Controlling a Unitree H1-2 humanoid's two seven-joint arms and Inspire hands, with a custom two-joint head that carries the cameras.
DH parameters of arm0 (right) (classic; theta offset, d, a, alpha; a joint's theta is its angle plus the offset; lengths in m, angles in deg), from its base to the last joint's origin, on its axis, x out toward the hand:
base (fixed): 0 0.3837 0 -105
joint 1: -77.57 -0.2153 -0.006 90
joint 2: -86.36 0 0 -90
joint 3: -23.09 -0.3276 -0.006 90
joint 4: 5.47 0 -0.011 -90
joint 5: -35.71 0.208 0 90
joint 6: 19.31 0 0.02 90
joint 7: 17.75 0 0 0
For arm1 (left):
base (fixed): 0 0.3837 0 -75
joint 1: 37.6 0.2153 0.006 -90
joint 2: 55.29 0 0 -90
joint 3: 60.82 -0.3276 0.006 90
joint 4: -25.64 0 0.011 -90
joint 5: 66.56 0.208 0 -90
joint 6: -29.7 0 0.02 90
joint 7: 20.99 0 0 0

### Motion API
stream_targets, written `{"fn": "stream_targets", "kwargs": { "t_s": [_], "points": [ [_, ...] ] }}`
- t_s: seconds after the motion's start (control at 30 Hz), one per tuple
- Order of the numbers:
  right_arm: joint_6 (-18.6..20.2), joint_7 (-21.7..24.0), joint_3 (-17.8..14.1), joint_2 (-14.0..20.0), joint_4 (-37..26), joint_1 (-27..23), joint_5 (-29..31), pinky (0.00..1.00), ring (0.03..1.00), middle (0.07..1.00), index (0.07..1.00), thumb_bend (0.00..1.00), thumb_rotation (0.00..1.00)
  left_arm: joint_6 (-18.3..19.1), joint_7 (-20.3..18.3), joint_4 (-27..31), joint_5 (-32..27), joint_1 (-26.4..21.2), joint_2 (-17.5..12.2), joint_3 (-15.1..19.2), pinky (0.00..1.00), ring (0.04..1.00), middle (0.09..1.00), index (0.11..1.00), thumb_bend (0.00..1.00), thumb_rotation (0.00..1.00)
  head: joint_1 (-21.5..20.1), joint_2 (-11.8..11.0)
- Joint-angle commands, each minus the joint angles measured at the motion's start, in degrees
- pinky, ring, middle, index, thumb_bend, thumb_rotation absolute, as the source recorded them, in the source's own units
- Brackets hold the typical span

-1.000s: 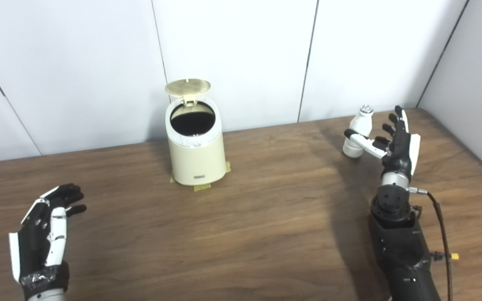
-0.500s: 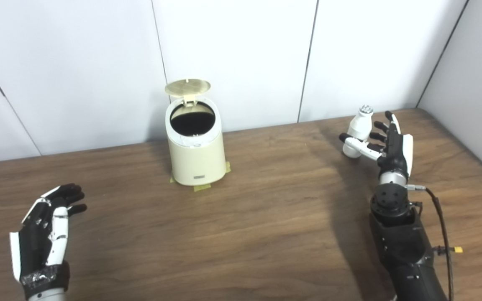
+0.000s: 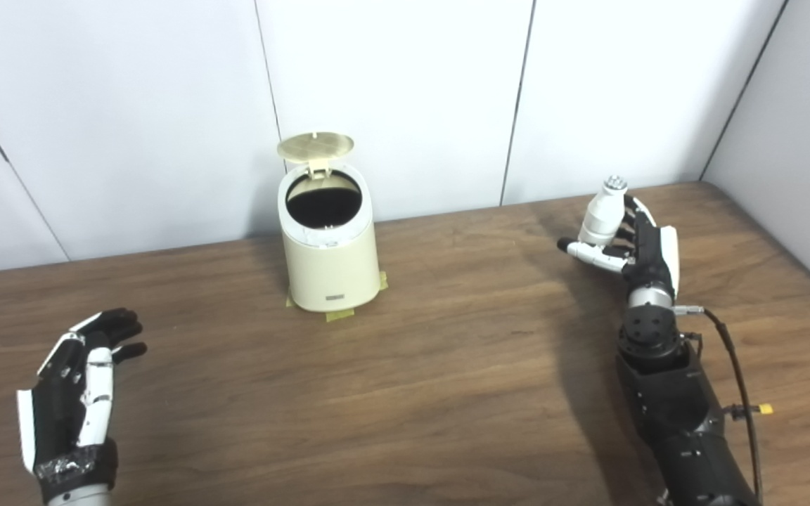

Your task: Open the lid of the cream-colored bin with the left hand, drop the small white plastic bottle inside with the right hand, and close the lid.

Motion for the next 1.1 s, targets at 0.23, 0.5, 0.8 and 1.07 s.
{"fn": "stream_targets", "kwargs": {
  "t_s": [0.23,0.5,0.8,1.07],
  "points": [
    [-2.83,-0.29,0.44,2.68,0.89,-4.25,-1.64,0.68,0.763,0.797,0.822,0.84,0.17,-1.04,0.10,2.51,0.57,-1.63,-0.39,-0.04,0.63,0.709,0.701,0.667,0.17,0.55,0.10,0.03],
    [-4.02,0.10,0.26,2.76,2.25,-4.52,-0.54,0.68,0.757,0.788,0.807,0.84,0.16,-0.58,0.18,3.31,0.37,-1.53,-0.21,-0.03,0.62,0.707,0.699,0.664,0.17,0.54,0.29,0.19],
    [-6.17,-6.96,-0.51,1.66,5.31,-5.45,-2.89,0.56,0.638,0.665,0.615,0.66,0.07,-0.38,0.16,3.77,0.77,-1.42,-0.35,-0.14,0.60,0.697,0.693,0.659,0.16,0.54,0.37,0.49],
    [-6.81,-9.75,0.10,2.11,6.19,-5.07,-4.40,0.44,0.505,0.520,0.469,0.52,0.00,-0.55,0.01,3.85,1.00,-1.48,-0.51,-0.27,0.60,0.691,0.690,0.657,0.17,0.55,0.06,0.56]
  ]
}}
